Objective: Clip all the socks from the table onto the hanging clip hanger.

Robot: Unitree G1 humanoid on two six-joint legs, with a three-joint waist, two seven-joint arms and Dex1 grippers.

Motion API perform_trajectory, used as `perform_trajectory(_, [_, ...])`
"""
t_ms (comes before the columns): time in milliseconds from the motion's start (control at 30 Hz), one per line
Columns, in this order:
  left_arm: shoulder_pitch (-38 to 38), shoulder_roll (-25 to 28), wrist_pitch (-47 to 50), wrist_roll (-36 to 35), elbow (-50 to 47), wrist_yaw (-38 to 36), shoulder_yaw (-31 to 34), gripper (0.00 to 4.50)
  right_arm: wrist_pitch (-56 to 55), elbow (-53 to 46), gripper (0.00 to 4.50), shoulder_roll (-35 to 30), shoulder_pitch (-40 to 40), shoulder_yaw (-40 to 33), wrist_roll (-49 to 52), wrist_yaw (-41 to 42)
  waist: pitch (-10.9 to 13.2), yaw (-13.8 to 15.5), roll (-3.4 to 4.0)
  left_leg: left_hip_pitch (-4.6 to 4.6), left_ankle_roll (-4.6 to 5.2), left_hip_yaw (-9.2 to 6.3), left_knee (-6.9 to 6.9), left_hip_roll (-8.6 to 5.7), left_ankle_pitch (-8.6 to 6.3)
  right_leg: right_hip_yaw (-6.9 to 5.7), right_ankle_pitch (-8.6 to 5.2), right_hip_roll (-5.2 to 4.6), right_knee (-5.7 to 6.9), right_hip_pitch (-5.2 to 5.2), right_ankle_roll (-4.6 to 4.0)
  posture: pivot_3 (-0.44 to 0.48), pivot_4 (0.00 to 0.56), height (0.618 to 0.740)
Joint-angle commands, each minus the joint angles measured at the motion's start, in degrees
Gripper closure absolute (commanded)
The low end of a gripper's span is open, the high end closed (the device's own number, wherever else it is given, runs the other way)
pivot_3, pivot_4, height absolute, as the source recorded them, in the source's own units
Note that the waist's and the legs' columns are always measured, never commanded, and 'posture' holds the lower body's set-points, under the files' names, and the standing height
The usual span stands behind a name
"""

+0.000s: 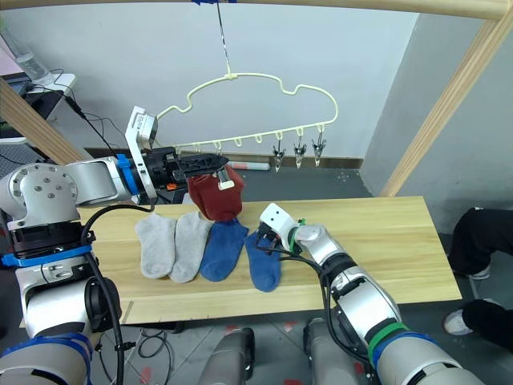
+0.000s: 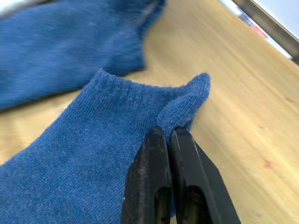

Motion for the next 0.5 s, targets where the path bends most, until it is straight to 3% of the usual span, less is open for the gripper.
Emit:
perform_trajectory(33, [0.2,-0.4,0.3,-0.1,0.5,0.8,0.2,4.41,4.8,-22.8,4.47,-3.7,6.7,-0.7,5.2,10.7,0.0,0.2,0.02,-0.01,0.0,-0.01,0.0,-0.01,0.0,0.0,0.0,0.0,-0.01,0.0,0.0,0.027,0.287,0.74])
perform_trajectory(267, [0.6,0.3,0.1,-0.3,1.5,0.4,-0.1,4.41,35.7,-68.2,4.47,-10.7,16.7,-5.3,23.7,17.7,0.1,0.2,0.07,0.0,0.0,-0.06,-0.02,0.03,-0.01,-0.03,-0.01,0.03,0.02,-0.01,0.0,0.014,0.288,0.74])
perform_trajectory(367, [0.4,0.1,-0.5,-0.1,2.2,0.2,-0.4,4.41,44.7,-75.9,4.47,-9.5,17.1,-7.4,29.6,14.1,0.1,0.1,0.06,0.04,0.0,-0.13,-0.01,0.04,0.0,-0.08,-0.02,0.04,0.04,0.01,-0.01,0.013,0.286,0.74])
perform_trajectory(500, [-0.6,0.0,-0.8,-0.2,3.6,0.2,0.0,4.41,48.9,-79.7,4.47,-10.2,17.0,-7.4,32.3,12.1,0.1,0.1,0.06,0.05,0.0,-0.13,-0.01,0.06,0.0,-0.07,-0.05,0.07,0.06,0.0,-0.04,0.005,0.278,0.74])
